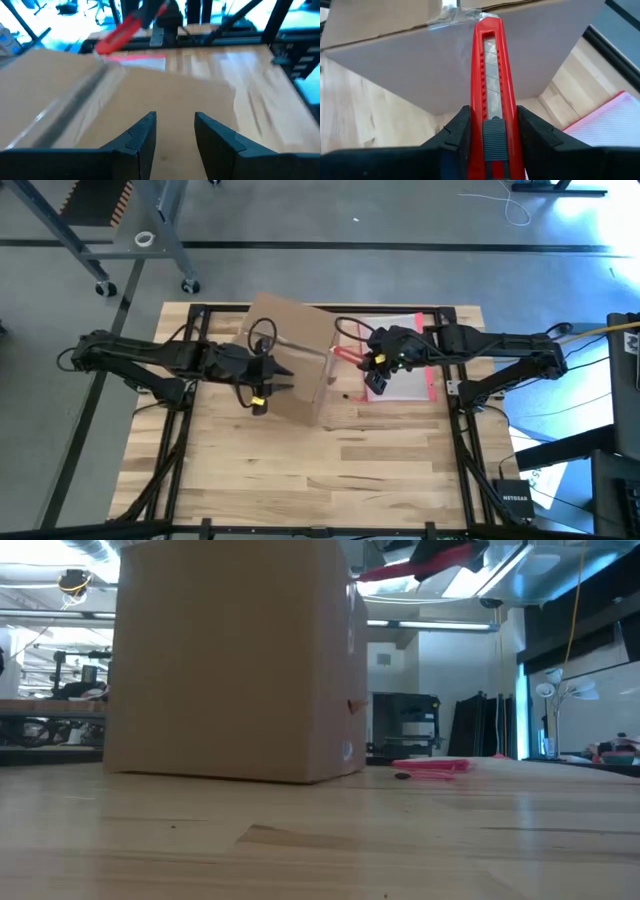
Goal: Unpack boxes
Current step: Open the cardboard box using the utility knife
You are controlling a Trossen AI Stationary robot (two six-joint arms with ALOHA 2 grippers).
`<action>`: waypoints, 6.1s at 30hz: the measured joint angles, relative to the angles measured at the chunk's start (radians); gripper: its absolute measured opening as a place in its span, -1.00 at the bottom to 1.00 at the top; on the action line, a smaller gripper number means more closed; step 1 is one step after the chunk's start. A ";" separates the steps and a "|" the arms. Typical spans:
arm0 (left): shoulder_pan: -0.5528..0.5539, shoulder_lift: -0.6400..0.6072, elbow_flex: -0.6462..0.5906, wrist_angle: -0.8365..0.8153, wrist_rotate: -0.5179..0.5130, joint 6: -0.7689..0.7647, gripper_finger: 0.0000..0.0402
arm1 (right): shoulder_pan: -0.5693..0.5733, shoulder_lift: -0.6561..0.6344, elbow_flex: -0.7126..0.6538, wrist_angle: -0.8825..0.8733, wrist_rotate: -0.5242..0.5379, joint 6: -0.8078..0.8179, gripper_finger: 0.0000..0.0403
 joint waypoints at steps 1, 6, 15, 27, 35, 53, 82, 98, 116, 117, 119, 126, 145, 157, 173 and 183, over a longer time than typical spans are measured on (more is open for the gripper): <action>-0.007 -0.001 0.001 -0.002 0.004 -0.011 -0.37 | 0.000 0.000 0.000 0.000 -0.001 -0.005 -0.39; -0.045 0.008 -0.006 -0.058 0.001 -0.058 -0.37 | 0.001 -0.001 0.000 -0.001 0.004 -0.017 -0.39; -0.068 -0.029 0.000 -0.055 -0.061 -0.058 -0.37 | 0.068 -0.086 -0.009 -0.151 -0.075 -0.037 -0.39; -0.069 -0.034 0.000 -0.060 -0.062 -0.085 -0.37 | 0.381 -0.050 -0.567 0.568 -0.049 -0.044 -0.39; -0.069 -0.034 0.000 -0.060 -0.061 -0.091 -0.37 | 0.423 0.165 -0.818 1.003 0.049 -0.025 -0.39; -0.069 -0.034 -0.002 -0.050 -0.061 -0.181 -0.37 | 0.429 0.407 -0.851 1.377 0.051 -0.106 0.01; -0.065 -0.034 -0.003 -0.054 -0.113 -0.204 -0.37 | 0.658 0.550 -0.856 1.512 0.513 0.197 0.15; -0.065 -0.030 -0.003 -0.052 -0.113 -0.206 -0.37 | 0.746 0.514 -0.768 1.387 0.525 0.268 0.15; -0.067 -0.020 -0.003 -0.050 -0.113 -0.208 -0.37 | 0.743 0.684 -0.746 1.472 0.666 0.241 0.15; -0.067 -0.020 -0.003 -0.049 -0.113 -0.209 -0.37 | 0.743 0.683 -0.746 1.473 0.661 0.237 0.15; -0.067 -0.020 -0.003 -0.049 -0.113 -0.209 -0.37 | 0.742 0.679 -0.747 1.471 0.642 0.220 0.15; -0.067 -0.020 -0.003 -0.046 -0.113 -0.209 -0.37 | 0.742 0.679 -0.747 1.473 0.620 0.194 -0.28; -0.094 -0.024 -0.003 -0.024 -0.113 -0.078 -0.37 | 0.599 0.457 -0.750 1.458 0.127 0.730 -0.31; -0.125 -0.024 -0.003 -0.025 -0.113 -0.079 -0.37 | 0.368 0.462 -0.826 1.645 -0.281 1.076 -0.30; -0.136 -0.023 -0.003 -0.036 -0.112 -0.081 -0.37 | 0.180 0.438 -0.835 1.564 -0.448 0.869 0.77; -0.166 -0.023 -0.003 -0.067 -0.112 -0.115 -0.37 | 0.328 0.247 -0.835 1.105 -0.263 0.297 0.80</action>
